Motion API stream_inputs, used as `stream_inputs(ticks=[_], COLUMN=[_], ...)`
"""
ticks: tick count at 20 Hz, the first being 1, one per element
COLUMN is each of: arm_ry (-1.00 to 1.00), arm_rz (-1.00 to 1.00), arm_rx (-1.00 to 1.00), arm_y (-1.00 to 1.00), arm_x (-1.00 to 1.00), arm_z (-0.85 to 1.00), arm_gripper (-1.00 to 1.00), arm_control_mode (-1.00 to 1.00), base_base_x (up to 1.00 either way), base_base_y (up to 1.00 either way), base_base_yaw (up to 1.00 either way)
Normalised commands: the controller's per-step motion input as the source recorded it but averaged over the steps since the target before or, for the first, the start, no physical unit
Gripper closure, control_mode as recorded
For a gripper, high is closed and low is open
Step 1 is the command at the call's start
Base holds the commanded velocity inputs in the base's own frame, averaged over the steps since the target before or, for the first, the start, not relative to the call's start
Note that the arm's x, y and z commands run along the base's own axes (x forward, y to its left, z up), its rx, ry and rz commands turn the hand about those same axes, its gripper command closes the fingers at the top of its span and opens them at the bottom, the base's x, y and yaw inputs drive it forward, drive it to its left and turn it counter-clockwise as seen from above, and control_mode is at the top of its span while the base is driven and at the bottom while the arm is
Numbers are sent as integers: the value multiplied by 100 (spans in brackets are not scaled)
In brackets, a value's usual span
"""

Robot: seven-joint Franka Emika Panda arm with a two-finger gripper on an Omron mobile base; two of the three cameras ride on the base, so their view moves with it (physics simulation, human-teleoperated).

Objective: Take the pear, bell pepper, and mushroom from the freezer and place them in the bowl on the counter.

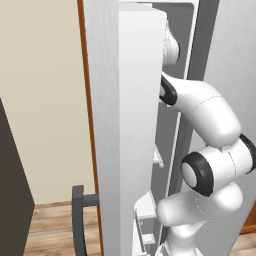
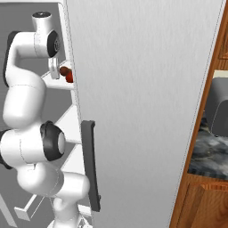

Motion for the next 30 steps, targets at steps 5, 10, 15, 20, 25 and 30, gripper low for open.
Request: stream_inputs(ticks=[5,10,15,20,25,30], arm_ry=[5,2,1,1,4,1], arm_rz=[0,4,3,1,0,0], arm_rx=[0,0,0,0,-1,0], arm_y=[7,0,1,9,13,1], arm_x=[38,29,33,25,19,17], arm_z=[-3,-5,-6,-13,-18,-13], arm_gripper=[-100,-100,-100,-100,-100,-100], arm_control_mode=[-100,-100,-100,-100,-100,-100], base_base_x=[0,0,0,0,0,0], base_base_y=[0,0,0,0,0,0], base_base_yaw=[0,0,0,0,0,0])
